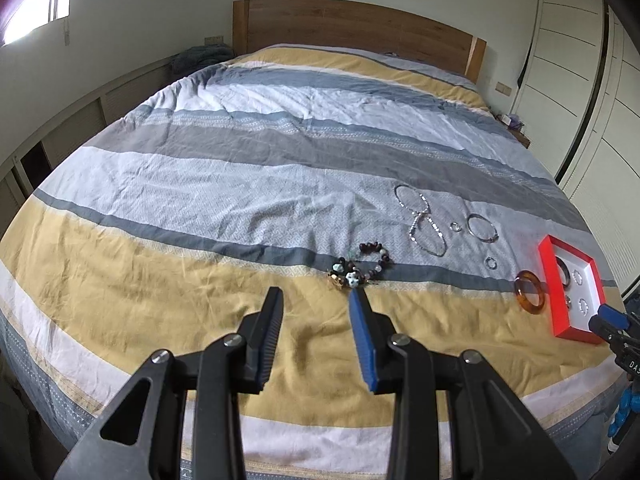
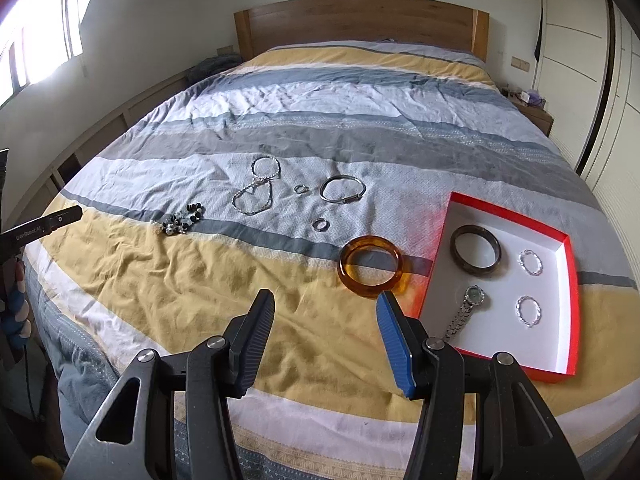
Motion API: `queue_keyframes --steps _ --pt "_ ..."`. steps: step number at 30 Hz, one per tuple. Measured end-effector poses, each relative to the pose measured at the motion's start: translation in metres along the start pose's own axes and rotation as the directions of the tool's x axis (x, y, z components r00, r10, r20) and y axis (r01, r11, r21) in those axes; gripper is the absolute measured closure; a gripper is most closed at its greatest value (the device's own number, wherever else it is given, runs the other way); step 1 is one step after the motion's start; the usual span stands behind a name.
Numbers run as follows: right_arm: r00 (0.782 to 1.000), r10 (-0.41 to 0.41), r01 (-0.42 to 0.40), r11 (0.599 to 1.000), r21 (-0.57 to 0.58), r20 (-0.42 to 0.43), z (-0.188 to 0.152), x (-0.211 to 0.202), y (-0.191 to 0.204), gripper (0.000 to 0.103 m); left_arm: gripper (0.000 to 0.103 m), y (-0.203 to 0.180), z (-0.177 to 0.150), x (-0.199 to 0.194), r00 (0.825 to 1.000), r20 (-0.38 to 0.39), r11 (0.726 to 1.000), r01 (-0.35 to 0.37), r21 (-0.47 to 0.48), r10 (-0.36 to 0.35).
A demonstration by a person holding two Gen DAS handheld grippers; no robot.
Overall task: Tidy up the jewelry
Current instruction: 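Move both tools back toward the remaining jewelry on the bed, then grasp the dark beaded bracelet with the left tool while the right tool grasps the amber bangle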
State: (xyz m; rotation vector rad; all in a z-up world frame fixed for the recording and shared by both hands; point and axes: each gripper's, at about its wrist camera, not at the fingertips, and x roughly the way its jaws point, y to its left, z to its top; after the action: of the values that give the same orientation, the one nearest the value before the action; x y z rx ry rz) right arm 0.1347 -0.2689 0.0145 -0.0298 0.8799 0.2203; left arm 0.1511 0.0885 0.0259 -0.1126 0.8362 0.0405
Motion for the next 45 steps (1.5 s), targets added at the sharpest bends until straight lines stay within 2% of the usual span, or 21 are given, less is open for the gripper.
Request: queue_keyframes --steps 11,22,30,45 --pt "0.996 0.068 -0.067 0.998 0.015 -0.053 0.008 0.062 0.005 0.054 0.071 -0.002 -0.005 0.063 0.997 -0.081 1.000 0.008 -0.012 -0.009" --pt "0.991 0.122 -0.120 0.992 0.038 -0.050 0.028 0.099 0.005 0.057 0.071 -0.012 0.001 0.102 0.994 -0.103 0.999 0.041 -0.002 -0.041" --pt "0.992 0.116 -0.114 0.992 0.052 -0.041 0.033 0.108 -0.001 0.057 0.071 -0.013 0.006 0.114 0.993 -0.099 0.998 0.063 -0.008 -0.063" --pt "0.989 0.057 -0.047 0.996 0.075 -0.139 0.021 0.142 -0.018 0.058 0.071 -0.008 0.006 0.133 0.990 -0.112 0.996 0.079 -0.043 -0.084"
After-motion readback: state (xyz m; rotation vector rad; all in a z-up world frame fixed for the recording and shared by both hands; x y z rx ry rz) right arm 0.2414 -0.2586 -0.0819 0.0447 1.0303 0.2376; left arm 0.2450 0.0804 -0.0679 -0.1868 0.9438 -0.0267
